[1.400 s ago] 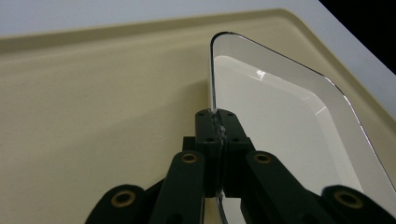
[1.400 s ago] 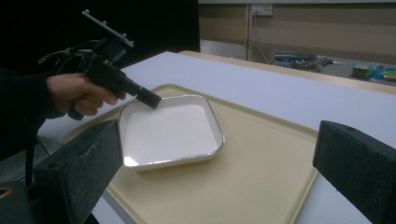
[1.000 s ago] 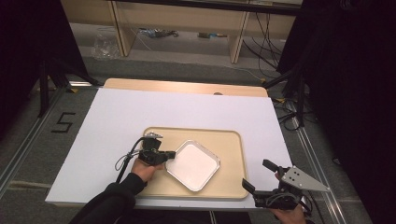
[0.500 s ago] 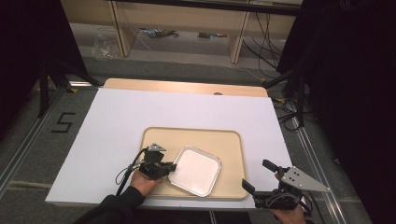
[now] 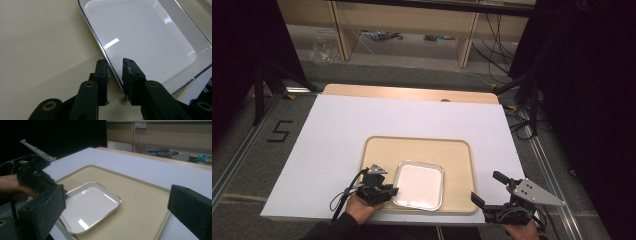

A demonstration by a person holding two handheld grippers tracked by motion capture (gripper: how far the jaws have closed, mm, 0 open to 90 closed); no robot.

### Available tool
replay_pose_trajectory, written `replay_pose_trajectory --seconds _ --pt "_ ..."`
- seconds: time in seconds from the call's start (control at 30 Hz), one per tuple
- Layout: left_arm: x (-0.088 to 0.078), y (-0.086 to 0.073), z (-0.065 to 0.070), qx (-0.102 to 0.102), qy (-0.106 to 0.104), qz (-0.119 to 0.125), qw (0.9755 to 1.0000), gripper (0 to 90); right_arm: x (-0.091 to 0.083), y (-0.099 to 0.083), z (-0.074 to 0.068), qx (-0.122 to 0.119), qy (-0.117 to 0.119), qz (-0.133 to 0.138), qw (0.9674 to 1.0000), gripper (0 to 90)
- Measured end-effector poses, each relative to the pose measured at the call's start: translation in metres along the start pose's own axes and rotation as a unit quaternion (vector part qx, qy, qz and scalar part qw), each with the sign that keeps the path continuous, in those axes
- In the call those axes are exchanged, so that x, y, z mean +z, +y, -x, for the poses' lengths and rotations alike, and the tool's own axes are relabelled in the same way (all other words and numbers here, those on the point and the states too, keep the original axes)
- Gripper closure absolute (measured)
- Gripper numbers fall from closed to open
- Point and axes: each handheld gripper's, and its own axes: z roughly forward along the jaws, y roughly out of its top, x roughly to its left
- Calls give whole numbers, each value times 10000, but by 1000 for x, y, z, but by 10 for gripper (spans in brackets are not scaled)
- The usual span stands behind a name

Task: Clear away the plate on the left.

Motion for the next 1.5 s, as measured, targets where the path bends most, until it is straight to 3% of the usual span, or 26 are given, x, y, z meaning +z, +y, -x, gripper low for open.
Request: replay_pose_trajectory --seconds 0.03,0.07,0.1,0.17,0.2,0.23,0.27,0.33,0.4,0.47,0.57,0.6,0.67,0.7,0.8,0.87,0.9,0.93,1.0,1.1,1.2,1.23,1.37,1.4,1.47,1.5 --pt "0 1 -2 235 -17 77 9997 729 -2 1 0 17 -18 -109 9999 22" --pt "0 0 -2 244 -1 126 9996 727 -2 1 0 18 -20 -102 9999 22" --pt "-2 -2 2 30 -3 16 10000 726 -2 0 -1 42 -34 -69 10000 22" --pt "-4 -3 2 -27 -49 7 10000 725 1 0 0 -6 12 11 10000 22" --pt "-2 -2 -2 262 -92 123 9995 725 1 0 0 -14 17 -7 10000 22" --pt "-4 -4 3 -122 -109 8 9999 723 1 0 0 -17 28 -4 10000 22" --pt "-3 -4 1 61 -175 99 9998 721 0 0 0 -31 22 -43 10000 22" --pt "-4 -6 3 81 -125 97 9998 717 0 1 1 -53 15 -96 9999 22" --pt "-5 -7 5 4 -150 71 9999 712 0 0 1 -32 11 -40 10000 22" --pt "-7 -9 10 -290 -266 -37 9992 711 -1 1 1 -74 23 -118 9999 22" --pt "-7 -10 12 -335 -252 13 9991 707 0 0 0 -31 0 -75 10000 22" --pt "-6 -9 8 -86 -194 104 9997 706 -1 0 0 -36 -19 -110 9999 22" --pt "-7 -10 9 -204 -272 15 9994 703 -1 0 0 -33 -13 -109 9999 22" --pt "-7 -8 5 56 -236 59 9997 703 -1 0 0 -45 -6 -123 9999 22" --pt "-7 -9 7 -61 -252 81 9996 685 -1 1 1 -90 23 -167 9998 22" --pt "-9 -9 7 -21 -231 136 9996 624 -1 1 1 -86 29 -133 9999 23" --pt "-9 -8 5 115 -241 212 9994 607 -1 1 1 -83 31 -141 9999 22" --pt "-11 -8 7 22 -164 280 9995 591 -1 1 1 -89 24 -165 9998 22" --pt "-14 -6 5 48 -121 287 9995 495 -1 1 1 -90 26 -169 9998 22" --pt "-21 -5 4 -137 -182 469 9986 425 -1 0 0 -63 -11 -133 9999 22" --pt "-26 -3 4 -134 -143 694 9974 341 -1 0 0 -62 -17 -134 9999 22" --pt "-30 -2 3 10 -92 692 9976 341 -1 0 0 -62 -12 -134 9999 22" --pt "-35 -1 4 -20 -138 933 9955 233 -1 0 0 -61 -12 -133 9999 23" --pt "-36 -1 5 -24 -76 1008 9949 146 -1 1 1 -90 32 -164 9998 22" --pt "-41 -1 4 81 -47 1093 9940 138 -1 1 1 -85 29 -168 9998 22" --pt "-43 -1 4 93 -32 1294 9915 110 -1 1 1 -92 37 -163 9998 22"
